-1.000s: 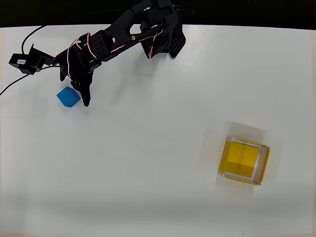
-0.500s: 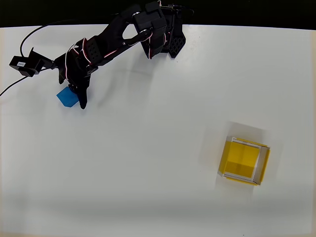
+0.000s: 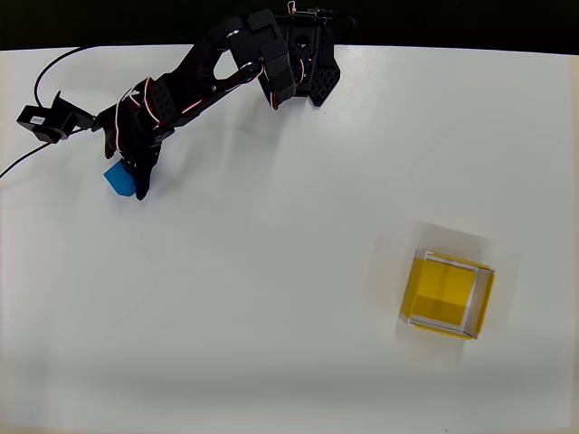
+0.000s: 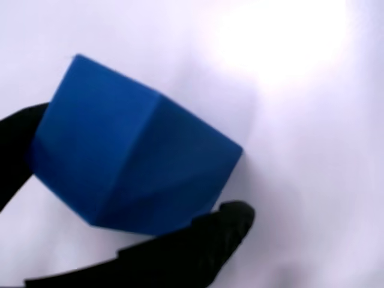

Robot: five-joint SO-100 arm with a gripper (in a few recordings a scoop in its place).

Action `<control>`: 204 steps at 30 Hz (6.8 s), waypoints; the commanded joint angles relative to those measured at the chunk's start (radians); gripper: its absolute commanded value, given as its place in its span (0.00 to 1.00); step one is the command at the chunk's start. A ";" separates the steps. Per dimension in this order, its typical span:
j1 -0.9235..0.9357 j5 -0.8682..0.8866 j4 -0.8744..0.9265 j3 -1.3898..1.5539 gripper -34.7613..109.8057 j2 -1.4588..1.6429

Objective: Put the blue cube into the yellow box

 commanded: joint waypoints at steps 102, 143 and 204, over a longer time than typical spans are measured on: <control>-1.740 0.400 0.077 -0.649 0.35 -0.021; -1.684 0.273 -0.018 -0.741 0.44 -0.032; -1.035 0.192 1.100 0.985 0.24 1.818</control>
